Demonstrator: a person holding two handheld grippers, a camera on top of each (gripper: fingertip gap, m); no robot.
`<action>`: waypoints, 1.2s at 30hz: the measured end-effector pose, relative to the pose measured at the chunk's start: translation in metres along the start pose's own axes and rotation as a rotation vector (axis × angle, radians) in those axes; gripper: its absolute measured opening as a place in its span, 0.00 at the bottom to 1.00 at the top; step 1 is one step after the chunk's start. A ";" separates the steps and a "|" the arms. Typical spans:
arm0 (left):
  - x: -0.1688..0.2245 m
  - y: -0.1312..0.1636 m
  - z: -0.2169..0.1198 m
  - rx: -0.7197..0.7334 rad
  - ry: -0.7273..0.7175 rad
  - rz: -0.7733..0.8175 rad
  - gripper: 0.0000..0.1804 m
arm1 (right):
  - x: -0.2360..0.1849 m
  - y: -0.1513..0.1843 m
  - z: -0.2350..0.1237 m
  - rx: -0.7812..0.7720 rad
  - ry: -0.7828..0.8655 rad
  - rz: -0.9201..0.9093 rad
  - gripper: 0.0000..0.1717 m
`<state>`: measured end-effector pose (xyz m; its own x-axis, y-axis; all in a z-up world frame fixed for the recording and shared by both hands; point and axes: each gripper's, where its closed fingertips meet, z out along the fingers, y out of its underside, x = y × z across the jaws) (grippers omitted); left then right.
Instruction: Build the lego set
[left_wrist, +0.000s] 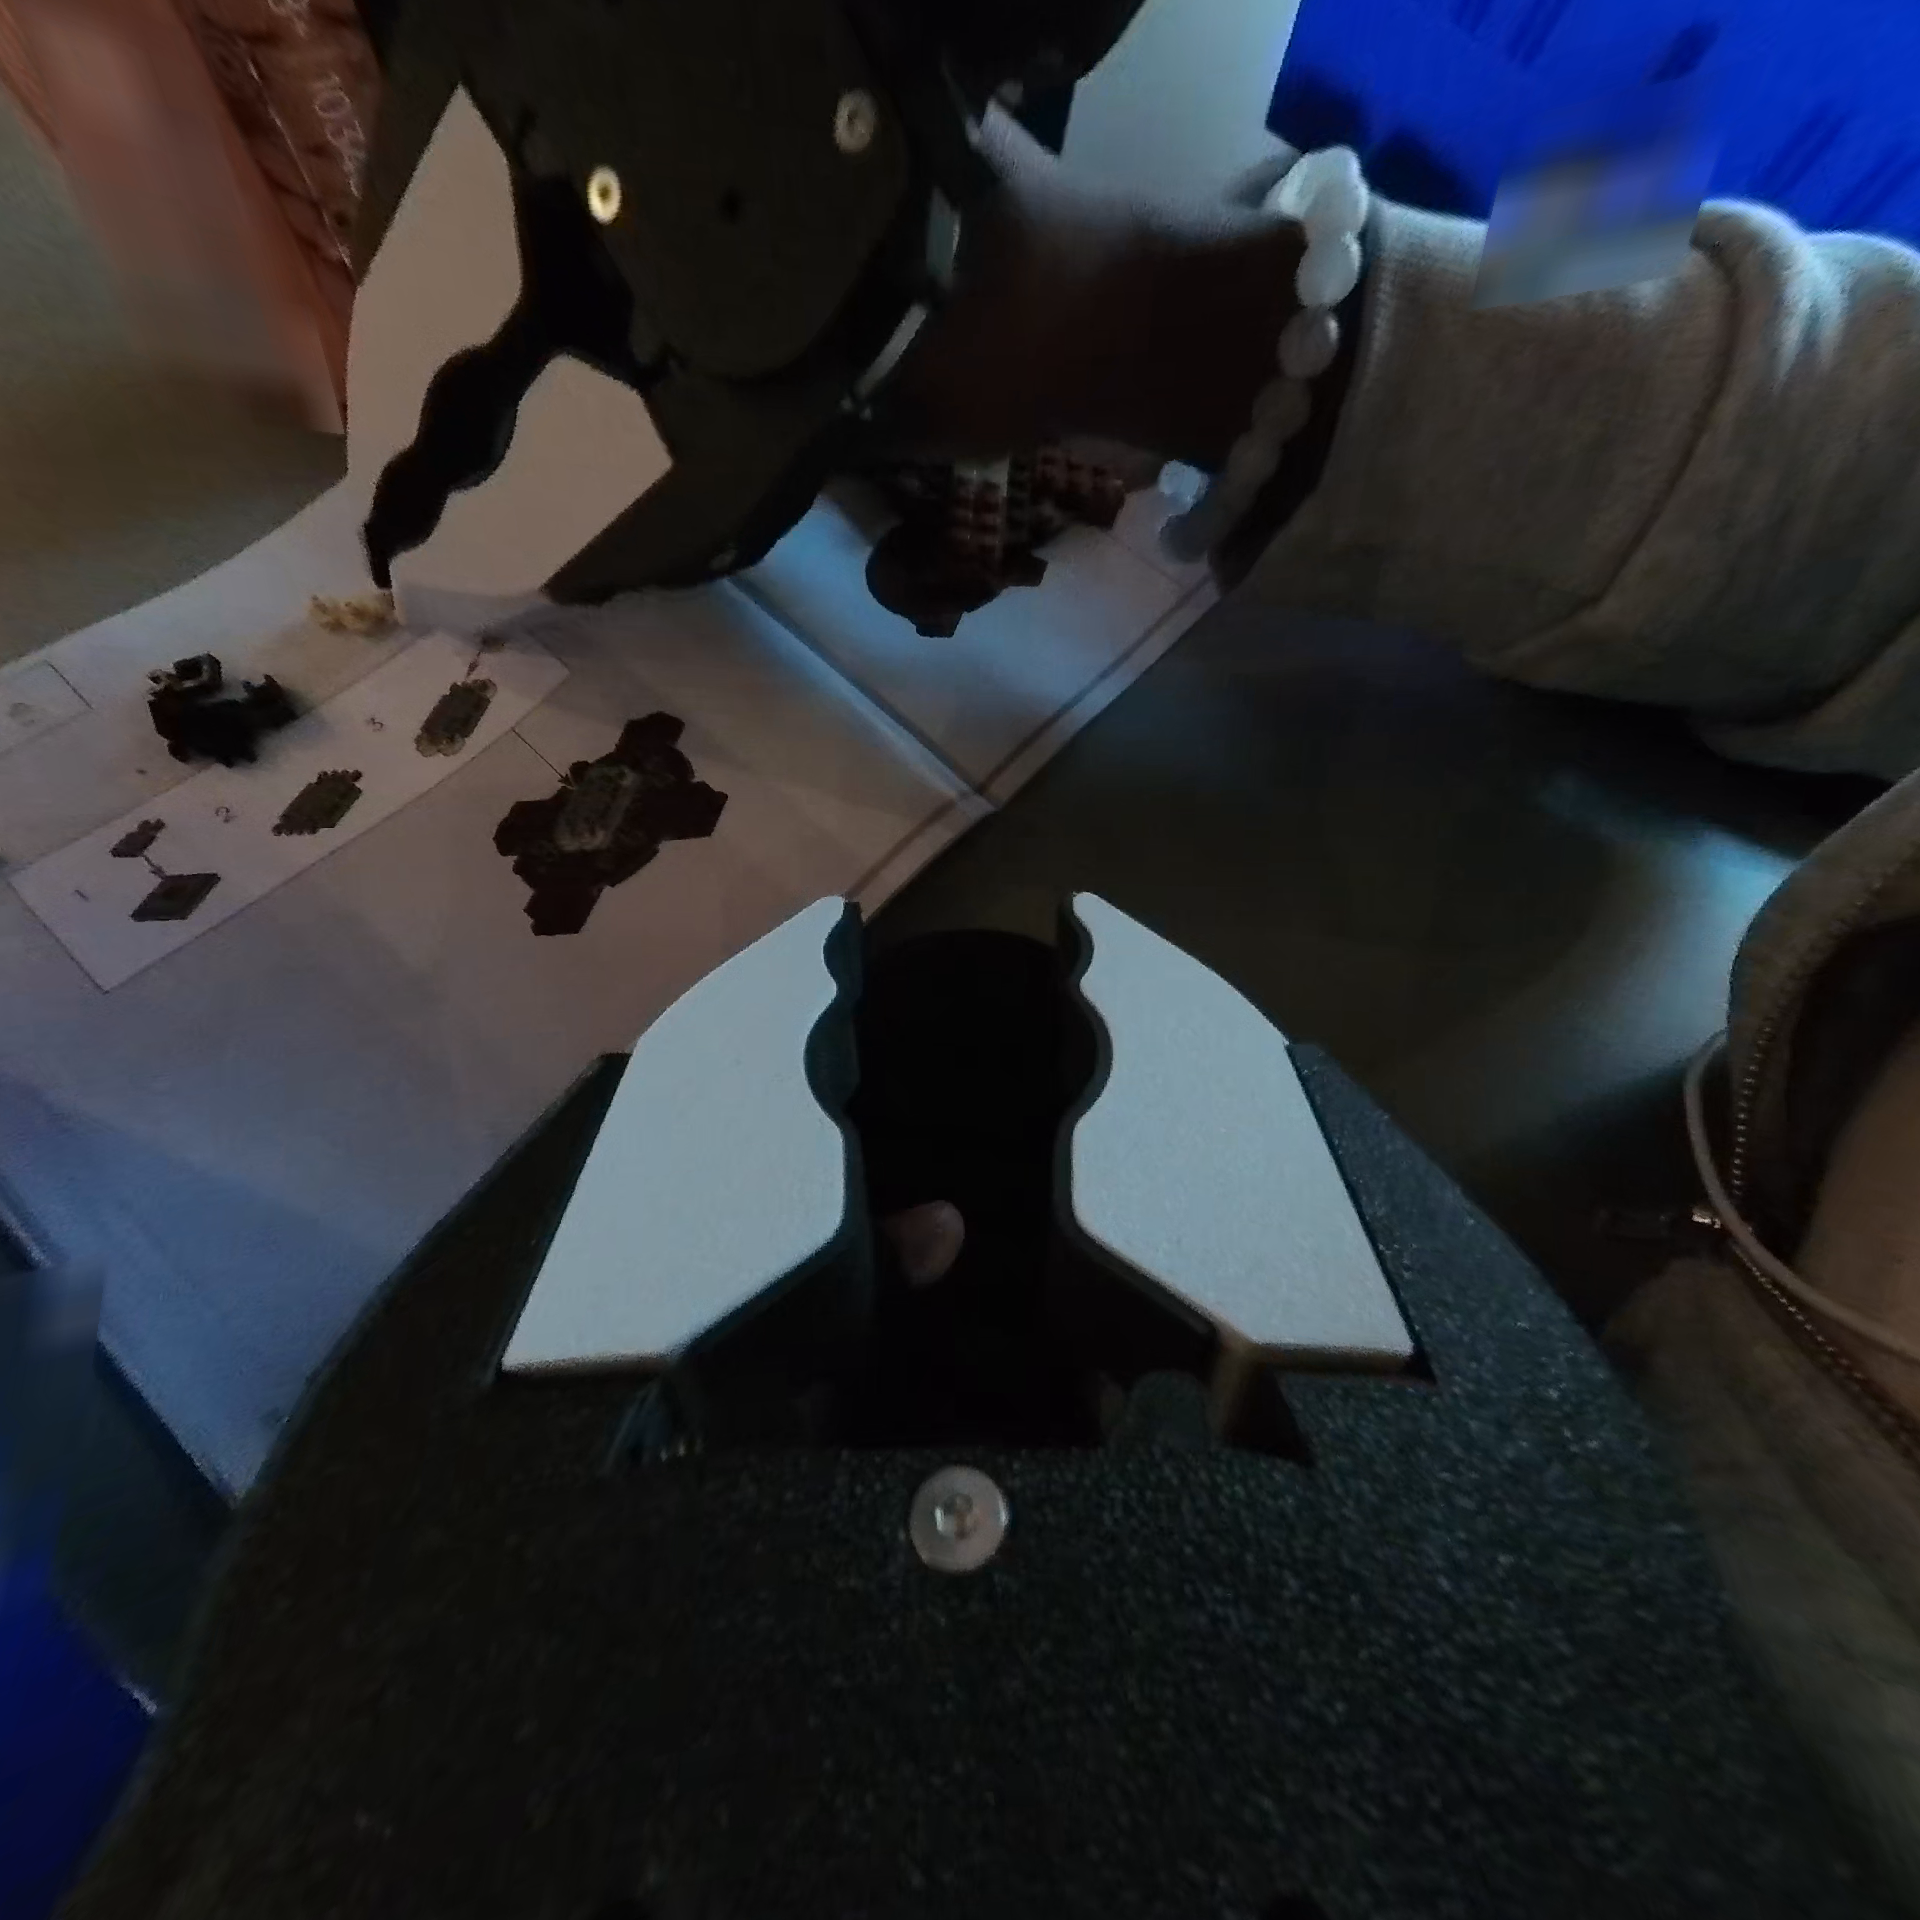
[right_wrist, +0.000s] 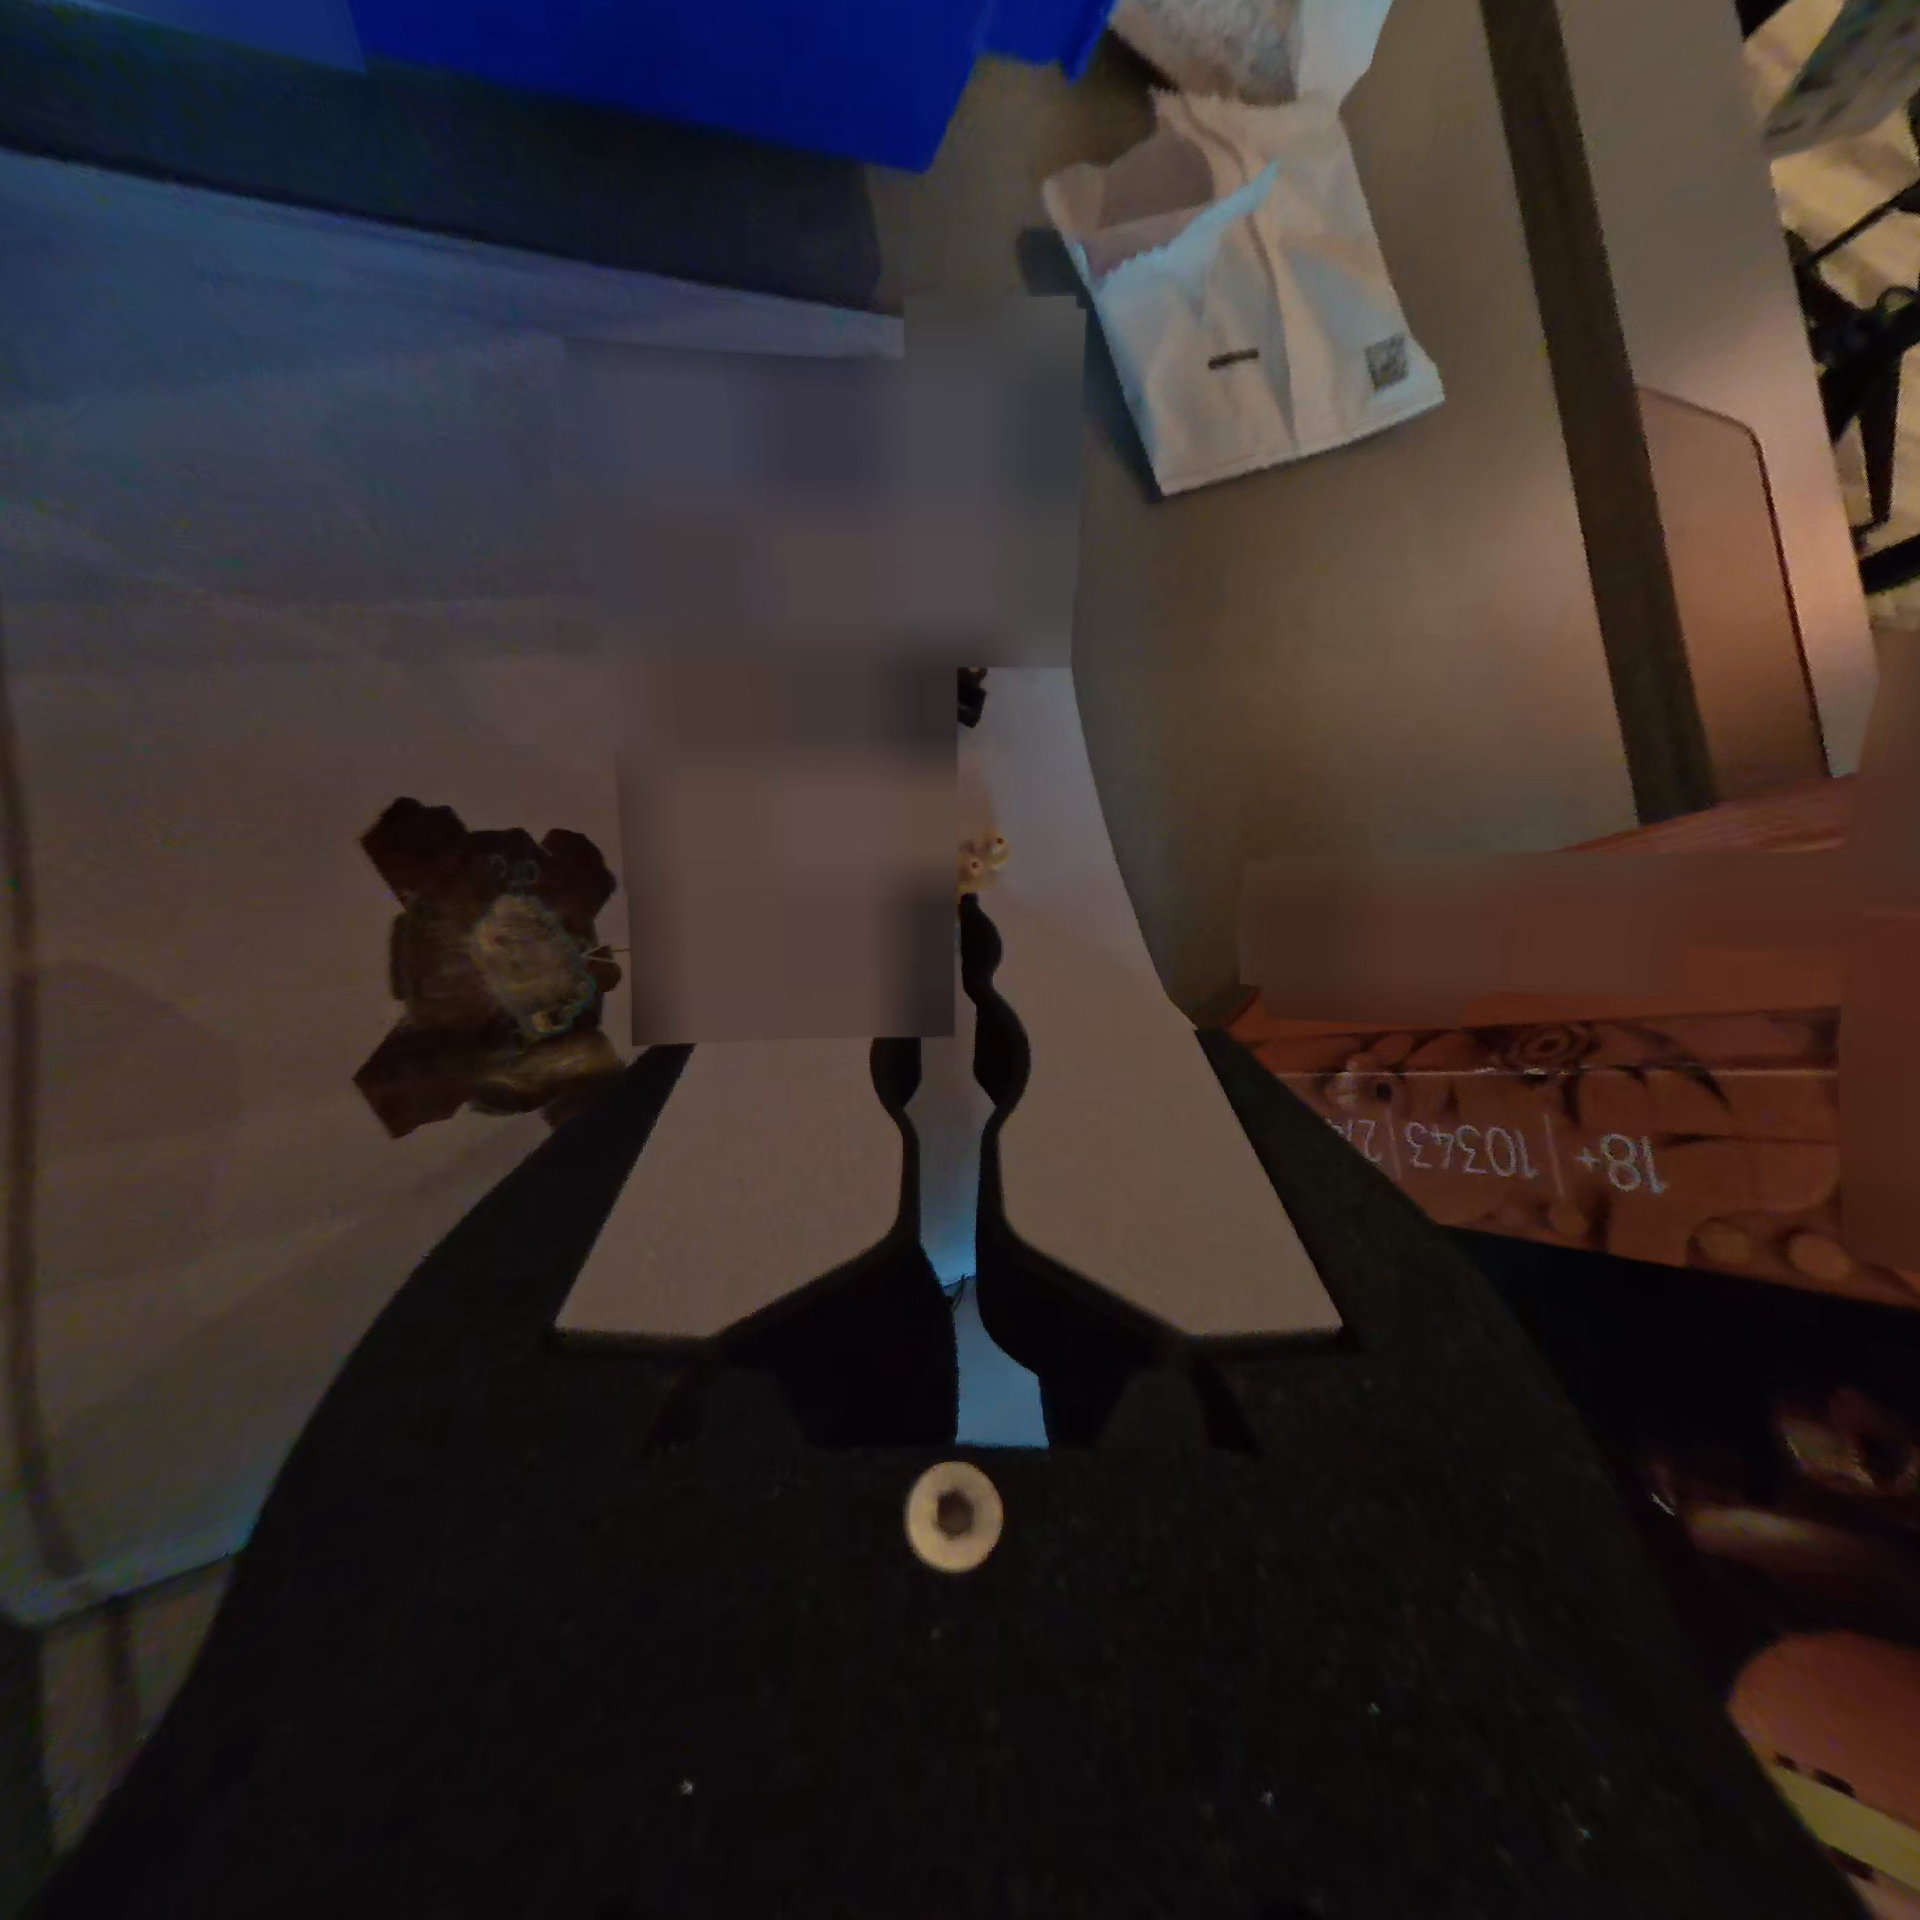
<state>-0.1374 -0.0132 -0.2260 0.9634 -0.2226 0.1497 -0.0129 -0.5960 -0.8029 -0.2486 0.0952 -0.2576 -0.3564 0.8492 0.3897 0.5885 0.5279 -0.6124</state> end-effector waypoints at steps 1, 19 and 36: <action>0.000 -0.001 0.000 0.002 -0.001 0.001 0.20 | 0.002 0.002 0.002 -0.010 0.010 0.003 0.01; 0.000 0.001 -0.001 0.022 0.029 -0.004 0.20 | 0.006 0.016 -0.004 -0.094 -0.141 0.488 0.06; 0.001 0.001 -0.001 0.034 0.032 0.008 0.20 | -0.009 -0.002 0.007 -0.076 -0.060 0.169 0.01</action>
<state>-0.1366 -0.0150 -0.2262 0.9541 -0.2523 0.1612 -0.0111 -0.5680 -0.8230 -0.2520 0.0865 -0.2648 -0.2886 0.9262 0.2425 0.6961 0.3769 -0.6110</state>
